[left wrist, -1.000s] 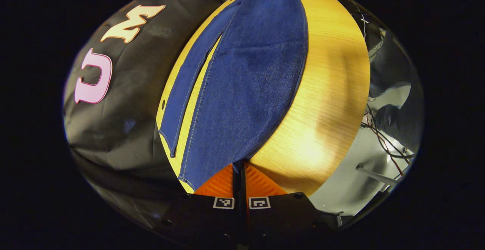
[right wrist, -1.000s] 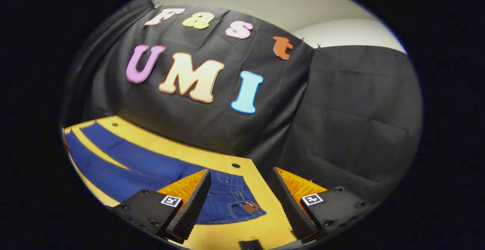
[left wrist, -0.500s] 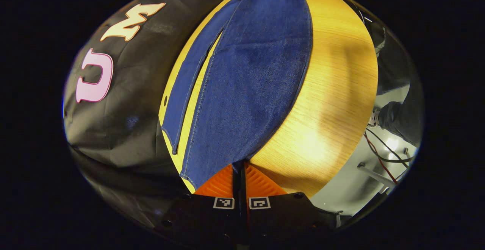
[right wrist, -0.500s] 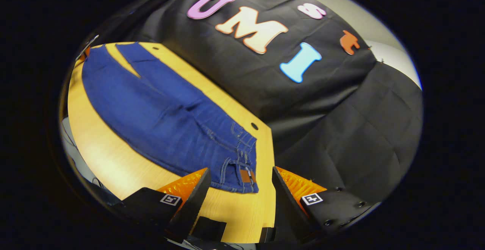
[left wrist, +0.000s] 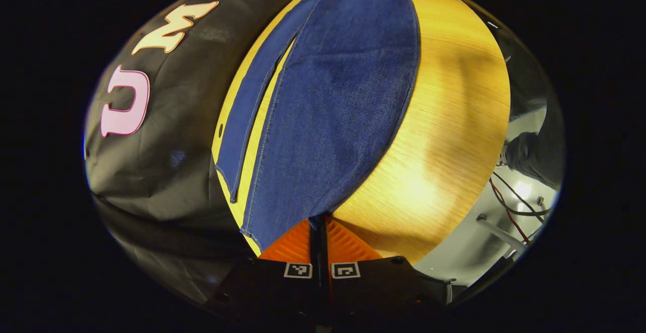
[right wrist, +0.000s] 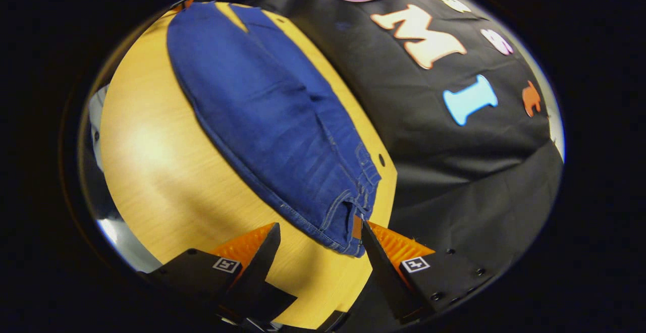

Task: Grasp the waist and the cuffs of the jeans and fold them to make the two legs overlap; first hold the waist and fold one-third of the jeans toward the cuffs, then hold the cuffs and fold the remaining one-third in the same direction to finish folding.

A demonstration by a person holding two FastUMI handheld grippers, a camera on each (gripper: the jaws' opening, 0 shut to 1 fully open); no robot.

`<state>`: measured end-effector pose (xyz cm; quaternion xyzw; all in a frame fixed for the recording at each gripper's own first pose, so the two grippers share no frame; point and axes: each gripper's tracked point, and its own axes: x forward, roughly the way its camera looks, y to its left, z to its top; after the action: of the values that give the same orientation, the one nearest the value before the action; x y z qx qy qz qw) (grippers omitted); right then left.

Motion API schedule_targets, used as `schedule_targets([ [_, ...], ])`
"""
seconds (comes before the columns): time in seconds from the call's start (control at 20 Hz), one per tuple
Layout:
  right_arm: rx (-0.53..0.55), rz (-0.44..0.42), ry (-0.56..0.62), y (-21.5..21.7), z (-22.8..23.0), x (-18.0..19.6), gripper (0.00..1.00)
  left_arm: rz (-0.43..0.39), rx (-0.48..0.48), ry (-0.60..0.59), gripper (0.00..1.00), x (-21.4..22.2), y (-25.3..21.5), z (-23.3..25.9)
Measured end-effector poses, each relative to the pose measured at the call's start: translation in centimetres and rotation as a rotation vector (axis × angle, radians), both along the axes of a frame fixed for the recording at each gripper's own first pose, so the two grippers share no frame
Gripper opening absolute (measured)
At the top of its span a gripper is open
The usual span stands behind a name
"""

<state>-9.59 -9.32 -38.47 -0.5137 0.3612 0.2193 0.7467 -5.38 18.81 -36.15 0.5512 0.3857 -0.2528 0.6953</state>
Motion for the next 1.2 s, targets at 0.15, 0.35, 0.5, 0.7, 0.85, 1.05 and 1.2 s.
schedule_targets([
  [0.15,-0.03,0.049,0.072,0.5,-2.0,-0.3,0.99,0.006,0.005,0.006,0.0,0.0,0.1,0.0],
  [0.35,-0.067,0.079,0.107,0.5,-2.9,0.8,0.92,0.019,0.005,0.01,0.0,0.0,0.1,0.0],
  [0.5,-0.092,0.081,0.125,0.2,-4.2,2.8,0.87,0.018,0.01,0.009,0.0,0.0,0.1,0.1],
  [0.7,-0.111,0.129,0.193,0.4,-5.7,3.1,0.6,0.039,0.005,0.018,0.0,0.0,0.1,0.1],
  [0.85,-0.124,0.159,0.227,0.3,-6.4,2.5,0.22,0.057,0.001,0.017,0.0,0.0,0.0,0.1],
  [1.05,-0.072,0.072,0.177,0.1,-5.2,3.1,0.04,0.131,-0.039,0.012,0.0,0.2,0.2,0.4],
  [1.2,-0.012,0.001,0.106,0.8,-3.0,4.5,0.04,0.215,-0.062,-0.043,0.0,1.5,0.7,2.2],
])
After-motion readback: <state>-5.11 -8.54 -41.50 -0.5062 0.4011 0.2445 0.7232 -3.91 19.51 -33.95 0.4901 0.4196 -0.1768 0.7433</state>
